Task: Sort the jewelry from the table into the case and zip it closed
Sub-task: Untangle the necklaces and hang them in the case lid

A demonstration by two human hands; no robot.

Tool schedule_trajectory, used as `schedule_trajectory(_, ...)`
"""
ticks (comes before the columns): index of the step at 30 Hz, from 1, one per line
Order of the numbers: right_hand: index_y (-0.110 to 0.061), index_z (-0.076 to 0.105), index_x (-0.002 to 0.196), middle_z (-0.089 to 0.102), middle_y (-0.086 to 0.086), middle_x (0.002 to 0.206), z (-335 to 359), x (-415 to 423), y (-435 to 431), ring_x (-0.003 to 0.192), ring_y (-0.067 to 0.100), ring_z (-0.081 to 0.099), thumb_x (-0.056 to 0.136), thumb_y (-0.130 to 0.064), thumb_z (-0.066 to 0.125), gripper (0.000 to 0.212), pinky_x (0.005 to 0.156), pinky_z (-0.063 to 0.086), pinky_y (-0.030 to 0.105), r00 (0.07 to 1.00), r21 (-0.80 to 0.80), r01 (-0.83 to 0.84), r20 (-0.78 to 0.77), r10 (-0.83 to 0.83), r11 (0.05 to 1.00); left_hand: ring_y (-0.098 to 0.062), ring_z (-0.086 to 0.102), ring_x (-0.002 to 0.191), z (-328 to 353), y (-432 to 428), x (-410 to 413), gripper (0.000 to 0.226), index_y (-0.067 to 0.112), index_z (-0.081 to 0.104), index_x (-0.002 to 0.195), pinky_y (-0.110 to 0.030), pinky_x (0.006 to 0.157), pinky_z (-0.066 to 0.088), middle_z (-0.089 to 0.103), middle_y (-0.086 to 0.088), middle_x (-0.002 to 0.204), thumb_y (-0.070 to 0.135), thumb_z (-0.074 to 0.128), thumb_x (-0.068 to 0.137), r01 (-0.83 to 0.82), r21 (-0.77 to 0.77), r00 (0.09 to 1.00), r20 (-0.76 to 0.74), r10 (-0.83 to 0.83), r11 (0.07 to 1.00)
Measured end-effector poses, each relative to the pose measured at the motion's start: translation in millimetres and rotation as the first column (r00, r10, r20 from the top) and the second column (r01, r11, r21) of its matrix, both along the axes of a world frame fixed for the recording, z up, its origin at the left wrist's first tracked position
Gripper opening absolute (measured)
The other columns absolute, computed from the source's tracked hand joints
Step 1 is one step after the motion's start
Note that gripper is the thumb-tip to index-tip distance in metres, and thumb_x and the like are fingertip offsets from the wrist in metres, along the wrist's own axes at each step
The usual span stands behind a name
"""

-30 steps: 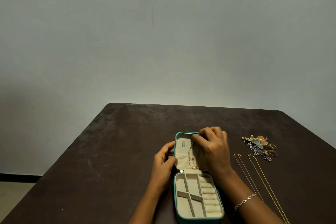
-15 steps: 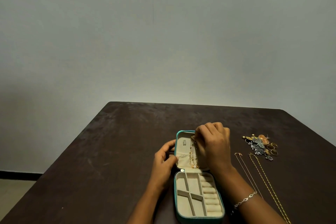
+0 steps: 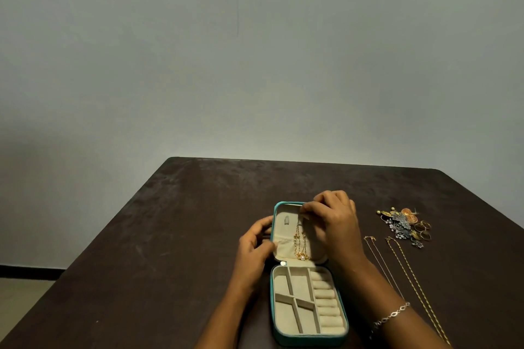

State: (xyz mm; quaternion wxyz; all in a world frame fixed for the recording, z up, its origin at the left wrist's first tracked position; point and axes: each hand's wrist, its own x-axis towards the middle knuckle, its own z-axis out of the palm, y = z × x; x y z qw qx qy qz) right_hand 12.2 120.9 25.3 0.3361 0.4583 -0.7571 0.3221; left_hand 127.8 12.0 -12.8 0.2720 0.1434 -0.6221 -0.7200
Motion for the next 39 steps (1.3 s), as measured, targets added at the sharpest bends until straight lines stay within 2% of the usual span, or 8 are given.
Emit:
schedule_trajectory(5, -0.014, 0.070, 0.083, 0.058, -0.001, 0.078, 4, -4, 15, 0.083, 0.009, 0.042, 0.074, -0.020, 0.060, 0.014, 0.063, 0.039, 0.026, 0.988, -0.034, -0.081, 0.131, 0.085, 0.996, -0.009, 0.067, 0.085, 1, 0, 2, 0.042, 0.010, 0.059, 0.115, -0.018, 0.064, 0.051, 0.068, -0.006, 0.103, -0.009, 0.050, 0.079, -0.017, -0.034, 1.000, 0.015, 0.017, 0.999)
schedule_trajectory(10, -0.012, 0.069, 0.083, 0.060, 0.002, 0.079, 12, -2, 53, 0.081, 0.007, 0.043, 0.075, -0.017, 0.058, 0.015, 0.064, 0.036, 0.014, 0.991, 0.008, -0.088, 0.097, 0.087, 0.996, -0.017, 0.064, 0.100, 0, 1, 2, 0.043, 0.009, 0.058, 0.116, -0.024, 0.075, 0.055, 0.067, -0.006, 0.107, -0.015, 0.045, 0.083, -0.039, -0.009, 0.998, 0.040, 0.039, 0.999)
schedule_trajectory(16, -0.026, 0.063, 0.088, 0.055, -0.010, 0.086, 0, 3, 117, 0.083, 0.003, 0.046, 0.079, -0.026, 0.053, 0.014, 0.072, 0.040, 0.015, 0.988, 0.075, -0.118, 0.113, 0.109, 0.990, -0.023, 0.061, 0.109, -5, -2, 0, 0.041, 0.009, 0.059, 0.118, -0.045, 0.094, 0.049, 0.064, -0.010, 0.116, -0.010, 0.051, 0.083, -0.091, -0.026, 0.992, 0.084, 0.093, 0.996)
schedule_trajectory(20, -0.036, 0.055, 0.093, 0.047, -0.021, 0.093, -17, 14, 158, 0.089, -0.002, 0.046, 0.091, -0.054, 0.033, 0.029, 0.077, 0.041, 0.015, 0.984, 0.140, -0.140, 0.130, 0.122, 0.980, -0.022, 0.060, 0.110, -3, -2, 1, 0.040, 0.008, 0.057, 0.120, -0.043, 0.094, 0.049, 0.064, -0.009, 0.116, -0.009, 0.050, 0.085, -0.087, -0.031, 0.991, 0.104, 0.089, 0.996)
schedule_trajectory(25, -0.040, 0.055, 0.092, 0.047, -0.025, 0.094, -34, 24, 195, 0.090, -0.005, 0.047, 0.094, -0.052, 0.031, 0.027, 0.074, 0.042, 0.016, 0.986, 0.250, -0.122, 0.139, 0.089, 0.960, -0.025, 0.061, 0.107, -3, 0, 2, 0.040, 0.010, 0.056, 0.118, -0.043, 0.092, 0.051, 0.064, -0.009, 0.113, -0.010, 0.050, 0.085, -0.090, -0.030, 0.990, 0.105, 0.093, 0.995)
schedule_trajectory(30, -0.036, 0.056, 0.092, 0.047, -0.023, 0.092, -30, 30, 185, 0.085, -0.002, 0.046, 0.094, -0.051, 0.031, 0.029, 0.073, 0.040, 0.014, 0.986, 0.247, -0.130, 0.138, 0.098, 0.960, -0.020, 0.062, 0.101, 1, 4, 4, 0.047, 0.006, 0.055, 0.119, -0.034, 0.085, 0.054, 0.065, -0.006, 0.106, -0.019, 0.048, 0.080, -0.072, 0.007, 0.996, 0.059, 0.072, 0.997)
schedule_trajectory(34, -0.027, 0.063, 0.093, 0.051, -0.010, 0.098, -15, 27, 134, 0.091, 0.007, 0.046, 0.083, -0.037, 0.052, 0.018, 0.071, 0.041, 0.015, 0.990, 0.220, -0.112, 0.107, 0.090, 0.969, -0.019, 0.063, 0.097, 5, 5, 7, 0.049, 0.013, 0.059, 0.109, -0.029, 0.078, 0.056, 0.066, -0.006, 0.104, -0.022, 0.048, 0.076, -0.066, 0.036, 0.998, 0.000, 0.066, 0.997)
schedule_trajectory(39, -0.019, 0.067, 0.100, 0.053, 0.017, 0.123, 3, 20, 58, 0.112, 0.034, 0.051, 0.063, -0.013, 0.080, 0.039, 0.082, 0.049, 0.044, 0.991, 0.252, -0.043, 0.135, 0.009, 0.967, -0.023, 0.062, 0.103, 5, 6, 9, 0.051, 0.017, 0.060, 0.105, -0.034, 0.083, 0.055, 0.065, -0.011, 0.109, -0.023, 0.049, 0.075, -0.059, 0.054, 0.998, -0.030, 0.061, 0.997)
